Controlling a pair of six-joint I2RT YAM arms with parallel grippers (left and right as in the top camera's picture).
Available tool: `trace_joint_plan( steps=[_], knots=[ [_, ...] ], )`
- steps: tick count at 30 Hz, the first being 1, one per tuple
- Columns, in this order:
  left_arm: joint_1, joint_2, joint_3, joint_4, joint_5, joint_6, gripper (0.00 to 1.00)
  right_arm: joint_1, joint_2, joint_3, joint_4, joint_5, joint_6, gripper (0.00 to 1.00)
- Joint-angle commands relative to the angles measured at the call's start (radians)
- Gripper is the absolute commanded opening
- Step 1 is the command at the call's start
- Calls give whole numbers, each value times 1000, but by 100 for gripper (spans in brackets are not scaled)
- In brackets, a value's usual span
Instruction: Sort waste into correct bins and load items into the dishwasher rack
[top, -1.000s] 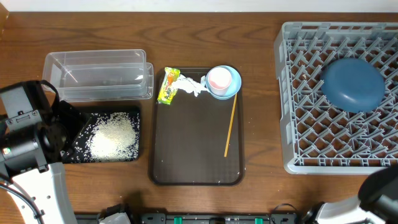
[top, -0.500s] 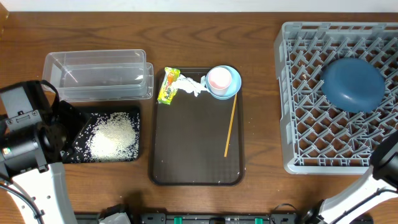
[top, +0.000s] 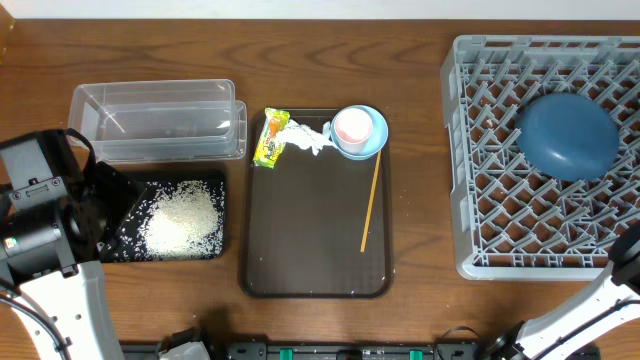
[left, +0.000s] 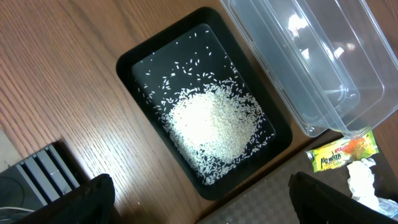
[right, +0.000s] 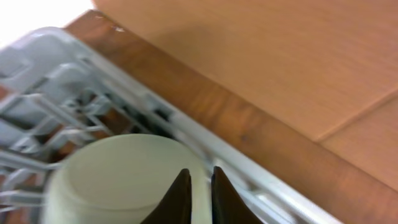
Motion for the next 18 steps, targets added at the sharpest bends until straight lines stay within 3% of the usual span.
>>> trace_joint_plan(
  steps=[1, 13, 18],
  knots=[
    [6, 0, 13, 0, -20, -8, 92, -3, 1, 5, 18, -137, 7, 13],
    [6, 0, 13, 0, -20, -8, 92, -10, 1, 5, -61, -304, 7, 14],
    [6, 0, 13, 0, -20, -8, 92, -12, -8, 5, -130, -361, 7, 6]
  ],
)
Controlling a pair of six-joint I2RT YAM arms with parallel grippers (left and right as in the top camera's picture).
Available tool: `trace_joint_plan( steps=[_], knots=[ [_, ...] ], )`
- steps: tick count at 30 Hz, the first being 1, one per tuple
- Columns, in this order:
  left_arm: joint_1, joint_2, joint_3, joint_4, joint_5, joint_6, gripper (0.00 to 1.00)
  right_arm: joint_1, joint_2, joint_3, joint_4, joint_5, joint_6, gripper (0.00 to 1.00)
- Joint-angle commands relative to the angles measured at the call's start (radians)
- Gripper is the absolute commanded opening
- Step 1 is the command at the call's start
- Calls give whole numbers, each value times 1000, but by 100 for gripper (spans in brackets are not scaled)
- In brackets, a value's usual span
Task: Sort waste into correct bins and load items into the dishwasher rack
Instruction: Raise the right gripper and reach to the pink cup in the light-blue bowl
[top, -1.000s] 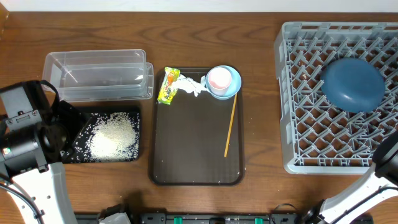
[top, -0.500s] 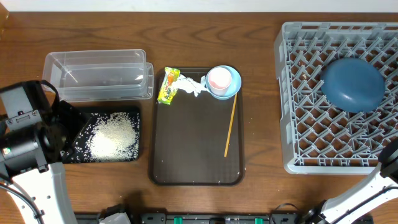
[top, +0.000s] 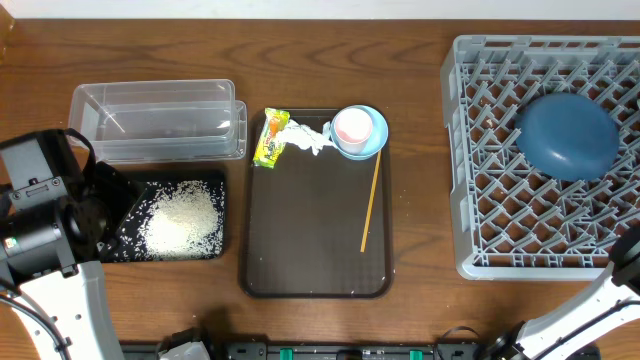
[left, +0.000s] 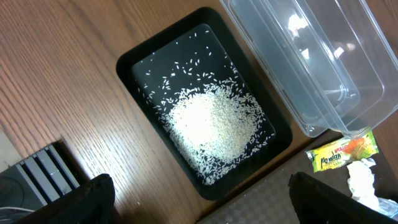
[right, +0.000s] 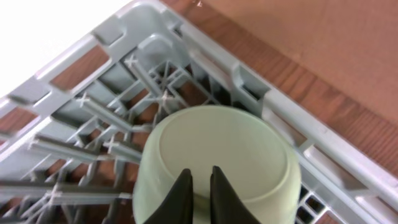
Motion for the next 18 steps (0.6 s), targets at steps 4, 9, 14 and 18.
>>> trace_joint_plan(
  steps=[4, 9, 14, 18],
  knots=[
    [6, 0, 13, 0, -20, -8, 92, -2, -51, -8, -108, -73, 45, 6],
    [6, 0, 13, 0, -19, -8, 92, -1, -142, -8, -145, -224, 84, 9],
    [6, 0, 13, 0, -19, -8, 92, 1, -247, -8, -142, -574, 187, 26],
    [6, 0, 13, 0, -19, -8, 92, 23, -310, -8, -45, -1011, 346, 56]
  ],
)
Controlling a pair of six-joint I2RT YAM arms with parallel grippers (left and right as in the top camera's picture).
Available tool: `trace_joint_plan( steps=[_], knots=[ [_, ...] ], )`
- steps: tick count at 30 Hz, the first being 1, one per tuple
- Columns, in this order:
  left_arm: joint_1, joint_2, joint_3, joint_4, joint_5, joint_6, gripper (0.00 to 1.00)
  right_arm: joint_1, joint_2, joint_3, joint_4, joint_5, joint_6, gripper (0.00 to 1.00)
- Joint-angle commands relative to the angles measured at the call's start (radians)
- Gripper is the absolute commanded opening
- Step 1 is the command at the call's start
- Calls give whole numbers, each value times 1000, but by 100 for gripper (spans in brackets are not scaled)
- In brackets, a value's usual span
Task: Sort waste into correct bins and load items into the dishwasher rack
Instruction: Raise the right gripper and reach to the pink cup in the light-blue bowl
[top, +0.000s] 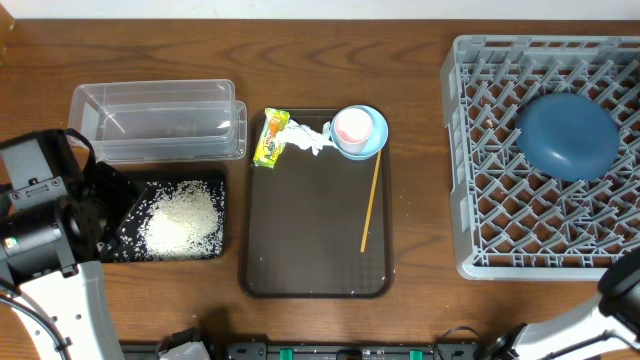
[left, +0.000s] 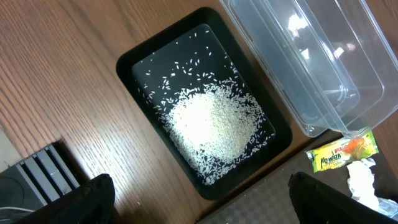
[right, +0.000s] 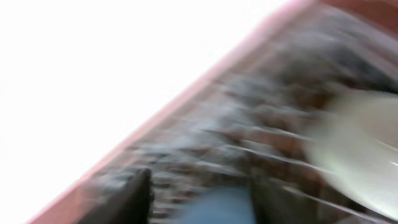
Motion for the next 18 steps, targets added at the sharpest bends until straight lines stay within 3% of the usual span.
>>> trace_joint_plan(
  steps=[1, 5, 8, 10, 14, 18],
  knots=[
    [6, 0, 13, 0, -20, -8, 92, 48, -69, 6, 62, -429, 241, 56],
    [6, 0, 13, 0, -19, -8, 92, 205, -90, 6, 181, -509, 281, 64],
    [6, 0, 13, 0, -19, -8, 92, 383, -91, 6, 217, -497, 231, 87],
    [6, 0, 13, 0, -20, -8, 92, 514, -89, 6, 194, -429, 153, 95],
    [6, 0, 13, 0, -19, -8, 92, 761, -89, 6, 26, -50, 29, 90],
    [6, 0, 13, 0, -19, -8, 92, 1028, -82, 6, -158, 550, -50, 66]
  ],
)
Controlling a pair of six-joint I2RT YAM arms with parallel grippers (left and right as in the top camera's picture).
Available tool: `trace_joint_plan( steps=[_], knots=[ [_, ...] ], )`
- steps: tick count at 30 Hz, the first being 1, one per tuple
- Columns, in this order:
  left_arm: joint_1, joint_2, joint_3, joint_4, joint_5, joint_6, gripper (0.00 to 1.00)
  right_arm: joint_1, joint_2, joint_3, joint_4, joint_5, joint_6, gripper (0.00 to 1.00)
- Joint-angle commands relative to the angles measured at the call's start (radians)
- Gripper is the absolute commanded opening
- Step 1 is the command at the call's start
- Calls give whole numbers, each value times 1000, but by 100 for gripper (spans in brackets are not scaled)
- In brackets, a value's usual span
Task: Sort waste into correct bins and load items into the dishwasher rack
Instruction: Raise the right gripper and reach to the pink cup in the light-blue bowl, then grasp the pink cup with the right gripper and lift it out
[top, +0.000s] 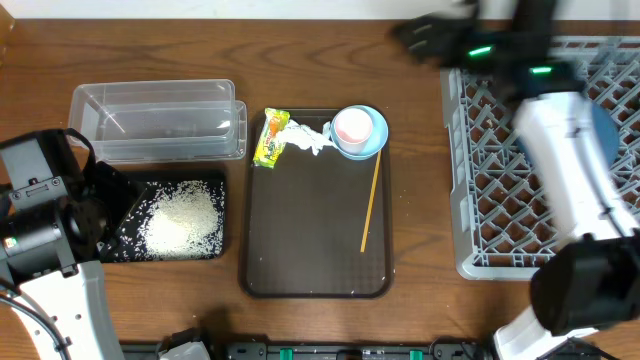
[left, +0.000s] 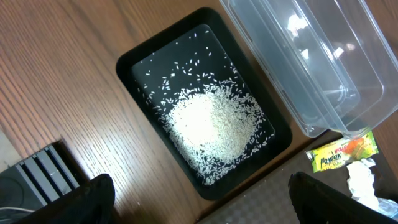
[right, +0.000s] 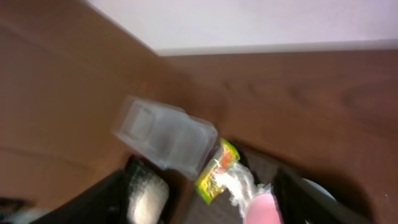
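On the brown tray (top: 315, 250) lie a yellow-green wrapper (top: 270, 138), a crumpled white tissue (top: 308, 138), a pink cup (top: 352, 126) inside a small blue bowl (top: 374, 146), and a wooden chopstick (top: 370, 205). My right gripper (top: 420, 35) hangs open and blurred over the table's back edge, just beyond the pink cup; its wrist view shows nothing between the fingers (right: 115, 190). My left gripper (left: 199, 202) is open above the near corner of the black bin (left: 124, 59) of rice. A big blue bowl (top: 605, 125) in the grey rack (top: 480, 230) is mostly hidden by my right arm.
A clear plastic bin (top: 160, 150) stands behind the black bin (top: 170, 257), left of the tray. The rack fills the right side of the table. My right arm stretches diagonally across the rack. The left arm's body sits at the front left.
My right arm has come from the front right corner to reach across the rack, its open gripper now behind the tray. The left arm and the objects have not moved.
My right gripper was shut above a pale green cup standing upside down in the rack's corner, and stayed so a moment later. Then its view was blurred with the fingers apart. Now it is open near the tray's back. The left arm stayed over the rice bin.
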Motion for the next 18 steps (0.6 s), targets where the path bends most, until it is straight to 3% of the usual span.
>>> trace_joint_plan(
  steps=[1, 6, 12, 18],
  knots=[
    [6, -1, 12, -1, -20, -8, 92, 172, 5, 3, -70, 594, -116, 64],
    [6, -1, 12, -1, -20, -8, 92, 356, 27, 7, -188, 893, -146, 57],
    [6, -1, 12, -1, -20, -8, 92, 413, 72, 7, -273, 906, -126, 49],
    [6, -1, 12, -1, -20, -8, 92, 417, 157, 7, -251, 885, -126, 41]
  ],
)
